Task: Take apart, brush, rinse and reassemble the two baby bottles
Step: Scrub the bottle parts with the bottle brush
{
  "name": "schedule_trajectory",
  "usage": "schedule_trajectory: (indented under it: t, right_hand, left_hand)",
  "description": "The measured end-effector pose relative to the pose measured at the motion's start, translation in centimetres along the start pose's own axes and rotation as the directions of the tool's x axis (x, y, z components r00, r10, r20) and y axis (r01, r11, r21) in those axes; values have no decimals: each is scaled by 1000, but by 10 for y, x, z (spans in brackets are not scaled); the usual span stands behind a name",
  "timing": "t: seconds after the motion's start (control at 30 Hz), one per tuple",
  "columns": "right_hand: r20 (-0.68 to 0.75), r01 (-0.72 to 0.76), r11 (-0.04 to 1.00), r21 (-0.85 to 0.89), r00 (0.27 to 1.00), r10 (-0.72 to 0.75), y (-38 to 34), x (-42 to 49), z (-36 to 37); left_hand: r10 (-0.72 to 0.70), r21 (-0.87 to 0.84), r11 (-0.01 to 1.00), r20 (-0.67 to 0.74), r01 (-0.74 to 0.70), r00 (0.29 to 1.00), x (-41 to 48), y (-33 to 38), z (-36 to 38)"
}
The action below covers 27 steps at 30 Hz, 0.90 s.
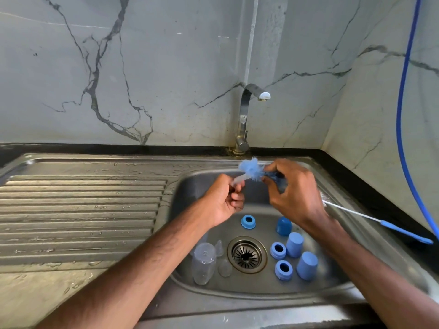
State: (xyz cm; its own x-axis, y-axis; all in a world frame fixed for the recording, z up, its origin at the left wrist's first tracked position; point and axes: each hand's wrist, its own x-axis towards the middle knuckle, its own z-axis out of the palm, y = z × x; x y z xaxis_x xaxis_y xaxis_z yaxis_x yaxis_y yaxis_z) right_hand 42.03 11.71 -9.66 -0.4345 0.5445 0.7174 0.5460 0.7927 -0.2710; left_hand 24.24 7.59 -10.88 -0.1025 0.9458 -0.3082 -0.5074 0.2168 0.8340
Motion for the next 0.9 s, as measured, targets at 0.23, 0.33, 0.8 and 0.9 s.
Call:
schedule_trajectory:
  t: [0.23,0.33,0.8,0.9]
  right_hand:
    - [-12,-62,998,-6,998,62,2,4,3]
    - [75,53,998,21,996,-55,-5,-6,6]
    - [100,-215,976,36,973,210,9,-3,-6]
    - [108,-295,956,14,951,291,13,0,-6]
  left_hand:
    - [-33,-71,997,72,39,997,2,3,-1]
    - [0,-45,999,84,4,996,4,0,-2]
    - [701,652,297,348,-698,623,13,-20,-15]
    - [749,693,155,382,-704,541,10,-18,-13]
